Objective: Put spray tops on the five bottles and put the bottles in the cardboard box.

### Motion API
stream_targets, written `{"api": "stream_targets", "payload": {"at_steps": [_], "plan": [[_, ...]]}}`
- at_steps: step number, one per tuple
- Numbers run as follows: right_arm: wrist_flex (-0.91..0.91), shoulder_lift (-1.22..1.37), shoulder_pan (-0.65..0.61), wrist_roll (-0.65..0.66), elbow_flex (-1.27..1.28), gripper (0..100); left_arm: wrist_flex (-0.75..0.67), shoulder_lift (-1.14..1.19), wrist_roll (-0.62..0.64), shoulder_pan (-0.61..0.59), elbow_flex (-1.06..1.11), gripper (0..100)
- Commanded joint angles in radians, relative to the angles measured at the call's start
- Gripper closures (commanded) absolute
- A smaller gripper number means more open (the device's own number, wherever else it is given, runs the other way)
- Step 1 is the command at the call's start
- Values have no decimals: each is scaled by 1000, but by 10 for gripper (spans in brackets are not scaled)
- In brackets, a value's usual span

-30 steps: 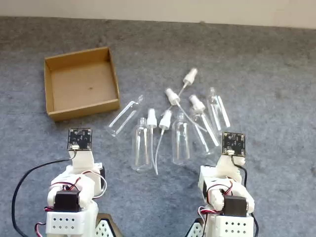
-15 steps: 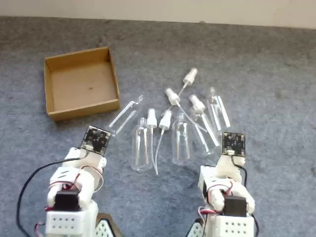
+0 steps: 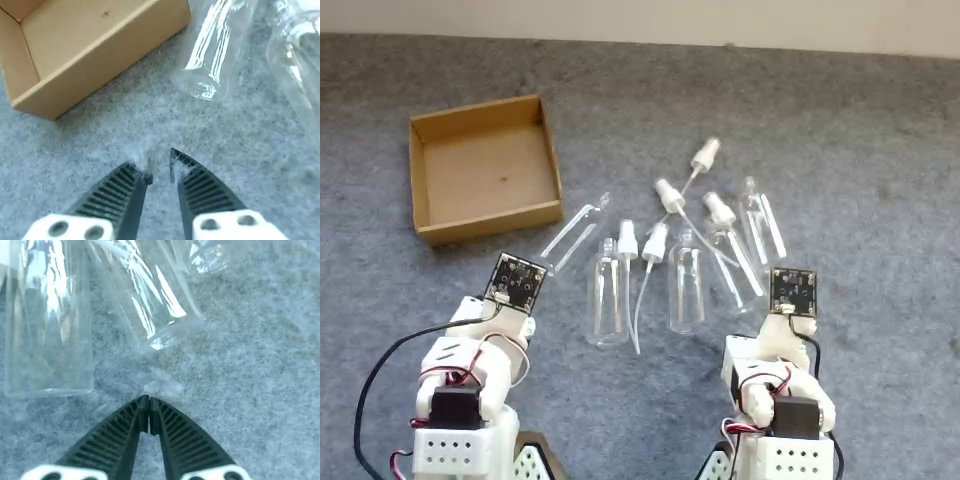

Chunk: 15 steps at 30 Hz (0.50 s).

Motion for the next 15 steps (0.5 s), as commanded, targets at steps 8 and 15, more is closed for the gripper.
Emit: {"api": "stream_targets", "payload": {"at_steps": [8,15], "plan": [[4,-8,12,-9,170,993,-31,12,-229,-16,-326,947],[4,-8,12,-9,170,993,-2,397,-287,-76,-711,923]]}}
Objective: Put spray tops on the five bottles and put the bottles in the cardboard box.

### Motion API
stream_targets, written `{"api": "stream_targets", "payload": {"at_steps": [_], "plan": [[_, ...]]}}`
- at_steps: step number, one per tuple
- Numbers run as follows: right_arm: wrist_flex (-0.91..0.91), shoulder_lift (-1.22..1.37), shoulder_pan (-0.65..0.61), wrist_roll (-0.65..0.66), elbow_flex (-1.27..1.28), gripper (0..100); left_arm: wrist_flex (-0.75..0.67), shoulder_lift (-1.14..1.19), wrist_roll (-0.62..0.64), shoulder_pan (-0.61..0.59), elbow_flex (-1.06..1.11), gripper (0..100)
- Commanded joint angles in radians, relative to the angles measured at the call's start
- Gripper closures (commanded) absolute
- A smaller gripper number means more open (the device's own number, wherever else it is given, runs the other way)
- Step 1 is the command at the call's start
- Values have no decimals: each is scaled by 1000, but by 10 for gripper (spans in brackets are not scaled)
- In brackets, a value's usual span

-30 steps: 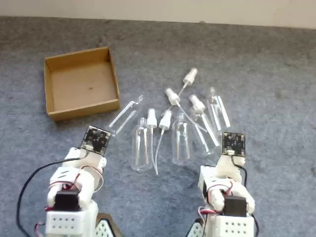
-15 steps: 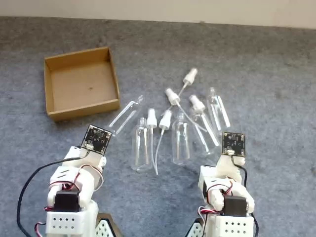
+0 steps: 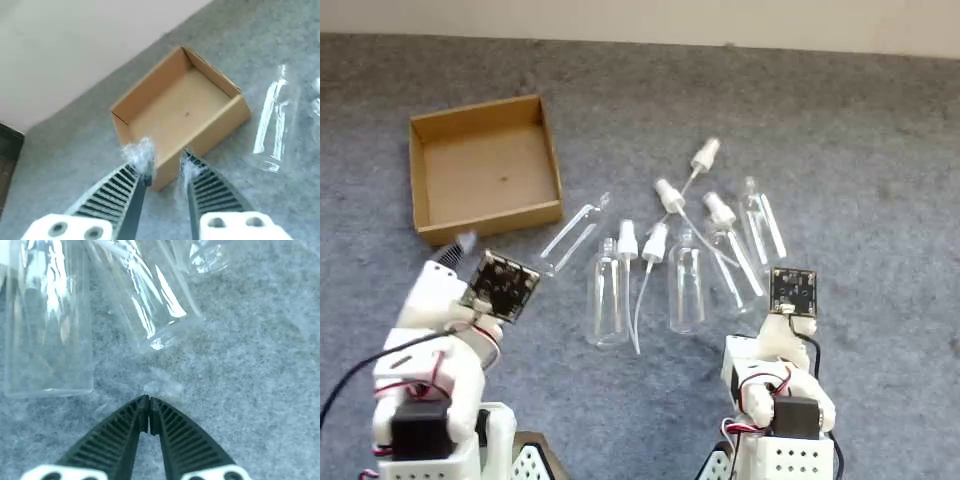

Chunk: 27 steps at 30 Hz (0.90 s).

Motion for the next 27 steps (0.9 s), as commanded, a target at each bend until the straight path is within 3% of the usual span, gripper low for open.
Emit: {"api": "stream_targets", "payload": {"at_steps": [1,12,16,22,27], "plan": [[4,-8,12,-9,170,993,38,329,-34,-5,-317,923],[4,-8,12,-9,170,993,456,1133,-28,147,-969,922],[4,-8,12,-9,170,993,474,1353,-28,147,-1093,908],[4,-8,12,-9,170,993,473,1636,-28,147,-1256,761],[4,-8,12,-9,170,993,473,1816,-28,177,-1388,742]]}}
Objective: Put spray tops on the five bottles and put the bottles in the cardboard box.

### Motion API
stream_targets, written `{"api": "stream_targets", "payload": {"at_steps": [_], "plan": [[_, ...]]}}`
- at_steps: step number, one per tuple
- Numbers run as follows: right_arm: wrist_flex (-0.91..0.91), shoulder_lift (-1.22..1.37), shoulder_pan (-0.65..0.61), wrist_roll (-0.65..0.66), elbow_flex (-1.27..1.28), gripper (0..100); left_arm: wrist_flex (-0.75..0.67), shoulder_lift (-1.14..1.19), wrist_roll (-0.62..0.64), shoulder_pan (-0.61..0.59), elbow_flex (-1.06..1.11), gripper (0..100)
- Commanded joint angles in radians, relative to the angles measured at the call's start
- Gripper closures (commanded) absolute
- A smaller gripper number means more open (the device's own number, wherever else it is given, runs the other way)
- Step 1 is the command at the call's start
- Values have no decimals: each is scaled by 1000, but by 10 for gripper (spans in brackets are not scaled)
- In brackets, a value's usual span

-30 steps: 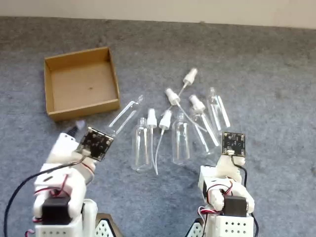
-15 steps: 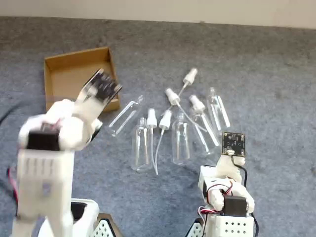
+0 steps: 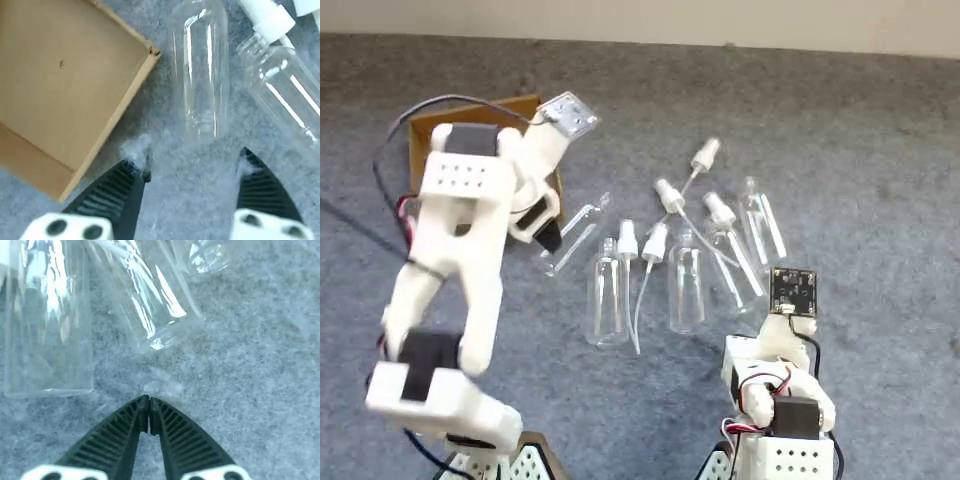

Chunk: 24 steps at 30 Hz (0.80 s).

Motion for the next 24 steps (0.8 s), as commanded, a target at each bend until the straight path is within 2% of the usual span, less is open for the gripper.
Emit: {"api": "stream_targets", "payload": {"at_steps": [1,10,24], "plan": [[4,-8,12,-9,170,993,5,127,-5,48,-160,738],[4,-8,12,-9,170,993,5,357,-6,58,-354,712],[4,-8,12,-9,170,993,3,598,-6,74,-489,716]]}}
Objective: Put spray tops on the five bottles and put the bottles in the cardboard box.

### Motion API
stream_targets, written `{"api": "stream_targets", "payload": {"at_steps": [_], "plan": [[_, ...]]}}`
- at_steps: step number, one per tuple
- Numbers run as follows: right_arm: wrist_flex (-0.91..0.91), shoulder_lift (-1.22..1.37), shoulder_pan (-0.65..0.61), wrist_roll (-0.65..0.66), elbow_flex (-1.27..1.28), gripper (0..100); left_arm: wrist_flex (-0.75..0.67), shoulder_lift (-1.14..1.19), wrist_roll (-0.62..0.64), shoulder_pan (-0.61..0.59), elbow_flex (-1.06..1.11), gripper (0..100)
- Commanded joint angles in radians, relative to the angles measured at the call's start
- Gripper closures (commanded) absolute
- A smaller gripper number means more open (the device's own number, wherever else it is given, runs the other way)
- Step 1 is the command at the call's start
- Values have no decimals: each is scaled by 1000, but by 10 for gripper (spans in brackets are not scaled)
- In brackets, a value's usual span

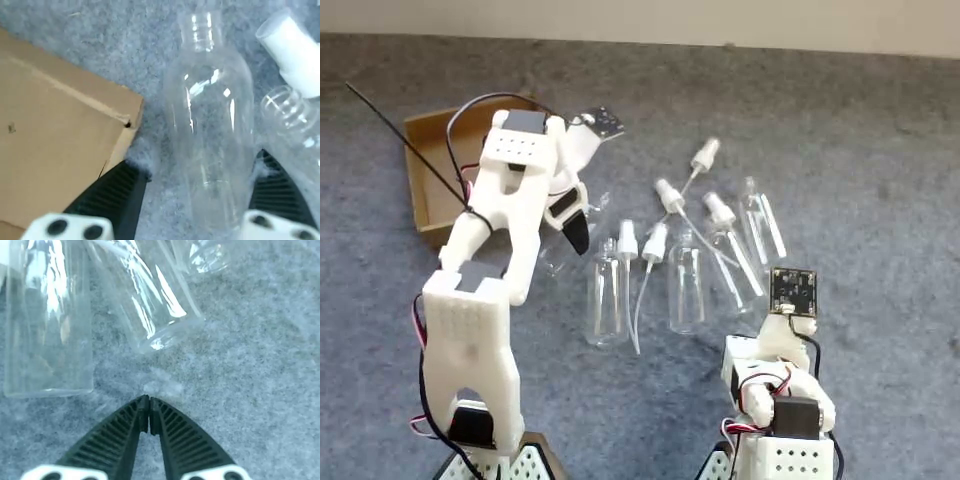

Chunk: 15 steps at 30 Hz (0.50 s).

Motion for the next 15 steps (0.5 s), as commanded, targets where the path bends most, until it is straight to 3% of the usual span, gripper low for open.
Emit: {"api": "stream_targets", "payload": {"at_steps": [1,9,15], "plan": [[4,-8,12,-9,170,993,3,41,-5,35,-74,716],[4,-8,12,-9,170,993,3,159,-5,79,-150,735],[4,-8,12,-9,170,993,8,220,-5,79,-202,947]]}}
